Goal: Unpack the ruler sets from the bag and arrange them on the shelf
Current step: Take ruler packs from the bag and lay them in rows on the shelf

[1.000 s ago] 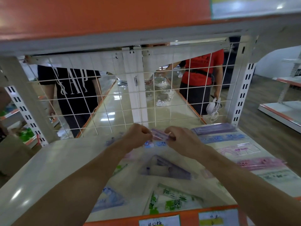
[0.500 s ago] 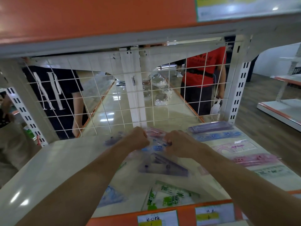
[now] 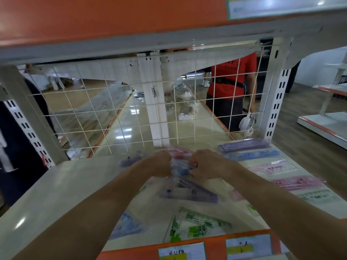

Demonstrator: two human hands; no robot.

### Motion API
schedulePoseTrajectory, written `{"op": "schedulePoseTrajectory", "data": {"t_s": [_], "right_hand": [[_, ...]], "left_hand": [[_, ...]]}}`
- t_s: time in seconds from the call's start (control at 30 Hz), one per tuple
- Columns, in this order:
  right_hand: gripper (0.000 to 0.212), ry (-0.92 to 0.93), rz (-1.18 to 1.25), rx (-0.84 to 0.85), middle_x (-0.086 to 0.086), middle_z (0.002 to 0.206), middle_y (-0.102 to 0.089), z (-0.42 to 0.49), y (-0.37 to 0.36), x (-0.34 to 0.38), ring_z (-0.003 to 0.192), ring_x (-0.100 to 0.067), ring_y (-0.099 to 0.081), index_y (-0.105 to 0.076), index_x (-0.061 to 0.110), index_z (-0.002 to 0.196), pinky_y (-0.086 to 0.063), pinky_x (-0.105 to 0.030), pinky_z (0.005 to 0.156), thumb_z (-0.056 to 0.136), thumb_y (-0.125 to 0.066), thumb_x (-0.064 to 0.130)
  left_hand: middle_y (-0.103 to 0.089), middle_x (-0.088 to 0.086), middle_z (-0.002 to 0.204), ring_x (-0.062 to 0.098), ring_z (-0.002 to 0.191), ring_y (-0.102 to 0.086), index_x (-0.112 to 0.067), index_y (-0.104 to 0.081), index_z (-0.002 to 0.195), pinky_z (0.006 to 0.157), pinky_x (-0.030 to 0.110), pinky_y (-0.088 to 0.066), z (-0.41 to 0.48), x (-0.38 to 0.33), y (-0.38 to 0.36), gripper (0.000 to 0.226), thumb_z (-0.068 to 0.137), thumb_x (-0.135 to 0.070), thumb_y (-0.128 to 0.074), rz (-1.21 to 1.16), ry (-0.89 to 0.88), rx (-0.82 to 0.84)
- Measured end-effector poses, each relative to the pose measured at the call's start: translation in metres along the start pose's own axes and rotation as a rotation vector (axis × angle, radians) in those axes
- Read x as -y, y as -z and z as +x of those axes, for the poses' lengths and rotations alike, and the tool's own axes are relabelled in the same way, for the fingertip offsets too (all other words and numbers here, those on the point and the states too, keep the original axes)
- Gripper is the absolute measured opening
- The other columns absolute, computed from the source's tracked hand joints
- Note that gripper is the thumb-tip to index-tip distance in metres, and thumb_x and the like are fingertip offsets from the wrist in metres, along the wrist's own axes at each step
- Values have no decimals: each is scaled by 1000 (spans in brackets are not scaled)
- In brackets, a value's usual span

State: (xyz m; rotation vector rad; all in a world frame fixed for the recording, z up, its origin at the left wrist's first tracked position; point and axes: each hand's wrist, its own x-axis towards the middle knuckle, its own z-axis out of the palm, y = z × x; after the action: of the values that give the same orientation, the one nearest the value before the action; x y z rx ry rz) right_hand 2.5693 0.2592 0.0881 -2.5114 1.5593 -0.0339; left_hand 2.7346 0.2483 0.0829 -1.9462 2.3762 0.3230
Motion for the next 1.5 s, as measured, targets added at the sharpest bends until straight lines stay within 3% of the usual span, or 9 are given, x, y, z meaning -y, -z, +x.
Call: {"op": "schedulePoseTrajectory", "data": {"t_s": [0.23, 0.37, 0.5, 0.63, 0.73, 0.83, 1.0, 1.37, 1.5], "right_hand": [[26, 22, -19, 13, -10, 109, -63, 3, -2, -1, 98, -25, -60, -69, 7, 106, -47, -29, 80, 88, -54, 19], [27, 4, -12, -7, -8, 122, -57, 6, 5, -4, 110, -25, -55, -63, 9, 109, -39, -25, 80, 90, -56, 27], [38, -49, 53, -148, -5, 129, -54, 24, 20, -13, 117, -21, -51, -57, 12, 127, -39, -27, 90, 91, -56, 24], [42, -92, -5, -83, -4, 131, -54, 49, 16, -16, 120, -21, -52, -55, 14, 129, -41, -29, 97, 89, -59, 26], [36, -96, -34, -50, -8, 120, -60, 64, 7, -19, 111, -24, -58, -59, 8, 119, -46, -28, 85, 88, -61, 25], [23, -90, -59, -71, -10, 104, -61, 73, 0, -22, 96, -26, -59, -61, 8, 106, -35, -24, 70, 89, -61, 24], [17, -102, -97, -63, -11, 103, -65, 86, 1, -29, 95, -27, -61, -63, 9, 101, -37, -26, 68, 87, -61, 18], [23, -62, -179, -80, -8, 110, -64, 99, -7, -40, 103, -24, -61, -65, 10, 109, -44, -30, 76, 93, -54, 22], [25, -29, -211, -85, -7, 110, -64, 100, -11, -39, 103, -24, -61, -66, 12, 108, -39, -29, 71, 96, -52, 28]], "left_hand": [[-59, 8, 103, 17, 91, -54, -4, -61, 112, 69, 18, -36, -2, -4, -1, 26, 88, -15, -62, -34, -44, -52], [-59, 15, 122, 28, 110, -57, 0, -58, 123, 89, 29, -46, 0, 3, 8, 42, 86, -19, -64, -47, -10, -57], [-63, 13, 116, 25, 101, -61, -5, -63, 116, 86, 31, -52, 25, 21, 24, 36, 81, -13, -62, -89, 99, -169], [-59, 15, 118, 26, 103, -60, -1, -59, 119, 84, 31, -49, 45, 21, 24, 38, 83, -12, -63, -130, 118, -119], [-59, 23, 116, 32, 105, -60, 8, -58, 112, 80, 34, -49, 59, 16, 21, 31, 86, -9, -57, -136, 118, -63], [-60, 18, 116, 28, 104, -59, 4, -58, 114, 73, 26, -44, 71, 15, 17, 29, 90, -8, -49, -166, 147, -39], [-60, 15, 120, 30, 111, -58, 0, -57, 120, 77, 29, -43, 81, 16, 16, 32, 95, -15, -44, -264, 226, -40], [-54, 17, 75, 18, 66, -48, 3, -61, 94, 58, 27, -38, 67, 16, 0, 19, 87, -7, -48, -564, 171, -254], [-55, 4, 101, 18, 91, -55, -12, -58, 112, 70, 26, -44, 71, 16, -1, 29, 84, -8, -56, -689, 220, -249]]}}
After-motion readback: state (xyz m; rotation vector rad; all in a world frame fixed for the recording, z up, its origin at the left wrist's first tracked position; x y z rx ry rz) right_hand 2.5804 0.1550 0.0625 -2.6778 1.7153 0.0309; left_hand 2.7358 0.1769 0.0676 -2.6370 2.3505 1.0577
